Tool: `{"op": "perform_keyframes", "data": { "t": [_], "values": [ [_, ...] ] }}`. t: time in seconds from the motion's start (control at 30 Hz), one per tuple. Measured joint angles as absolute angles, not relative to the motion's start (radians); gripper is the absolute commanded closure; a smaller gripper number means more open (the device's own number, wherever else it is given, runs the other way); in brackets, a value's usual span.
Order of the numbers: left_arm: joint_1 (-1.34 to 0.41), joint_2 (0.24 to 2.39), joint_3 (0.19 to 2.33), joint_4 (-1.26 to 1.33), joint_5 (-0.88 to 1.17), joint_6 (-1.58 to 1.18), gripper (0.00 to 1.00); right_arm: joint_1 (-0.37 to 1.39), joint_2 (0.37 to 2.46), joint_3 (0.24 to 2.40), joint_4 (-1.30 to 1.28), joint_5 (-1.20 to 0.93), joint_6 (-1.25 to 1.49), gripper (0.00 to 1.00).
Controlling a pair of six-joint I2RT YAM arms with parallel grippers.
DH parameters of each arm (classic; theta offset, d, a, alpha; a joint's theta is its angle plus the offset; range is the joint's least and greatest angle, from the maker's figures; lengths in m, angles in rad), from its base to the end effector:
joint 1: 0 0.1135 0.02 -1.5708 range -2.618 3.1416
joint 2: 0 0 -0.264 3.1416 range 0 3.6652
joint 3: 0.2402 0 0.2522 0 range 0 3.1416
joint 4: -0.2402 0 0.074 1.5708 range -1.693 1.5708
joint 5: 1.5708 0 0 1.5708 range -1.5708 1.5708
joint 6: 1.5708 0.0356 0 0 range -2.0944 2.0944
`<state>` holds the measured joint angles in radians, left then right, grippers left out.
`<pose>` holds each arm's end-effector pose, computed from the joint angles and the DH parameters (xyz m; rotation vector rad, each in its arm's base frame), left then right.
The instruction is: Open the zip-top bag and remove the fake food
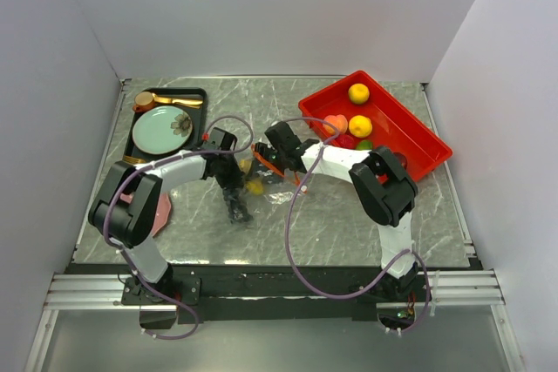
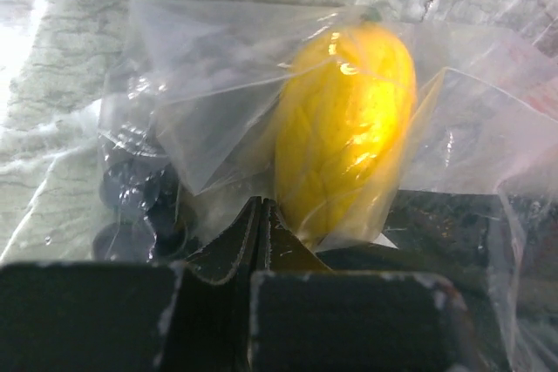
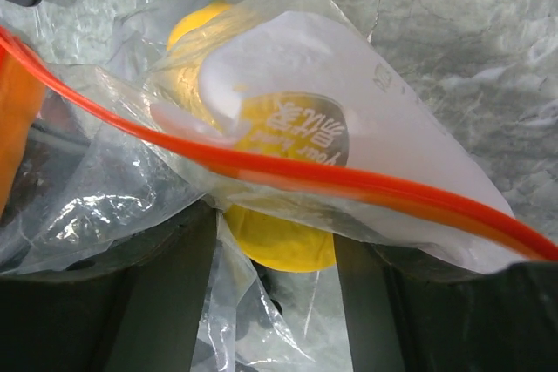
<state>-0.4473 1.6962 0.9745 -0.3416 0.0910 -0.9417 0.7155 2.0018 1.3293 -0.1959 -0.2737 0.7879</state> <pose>0.2959 -0.1455 0.1630 -0.6427 2.6800 -0.5538 0.3177 0.2888 0.1650 -0.0378 2.6585 0.9315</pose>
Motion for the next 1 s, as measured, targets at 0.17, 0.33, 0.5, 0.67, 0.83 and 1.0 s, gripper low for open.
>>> {"op": "perform_keyframes", "data": {
  "t": [0.17,0.33,0.5,0.67,0.83,1.0],
  "values": [
    [-0.447,1.692,0.987,-0.411,0.036,-0.963,0.99,0.718,2.001,1.325,-0.199,-0.265,0.8,0.43],
    [-0.437,1.692,0.999,-0.473,-0.016,-0.965,0.99,0.72,1.995,1.33,-0.221,-0.236,0.798,0.44],
    [-0.434,1.696,1.018,-0.504,-0.044,-0.964,0.99,0.722,1.969,1.321,-0.249,-0.207,0.793,0.35],
    [-0.434,1.697,1.021,-0.522,-0.061,-0.961,0.99,0.722,1.938,1.288,-0.281,-0.185,0.775,0.29],
    [-0.434,1.697,1.021,-0.532,-0.076,-0.947,0.99,0.722,1.91,1.251,-0.283,-0.184,0.764,0.3],
    [-0.432,1.697,1.021,-0.541,-0.077,-0.928,0.99,0.722,1.87,1.225,-0.266,-0.194,0.76,0.31]
  ]
}}
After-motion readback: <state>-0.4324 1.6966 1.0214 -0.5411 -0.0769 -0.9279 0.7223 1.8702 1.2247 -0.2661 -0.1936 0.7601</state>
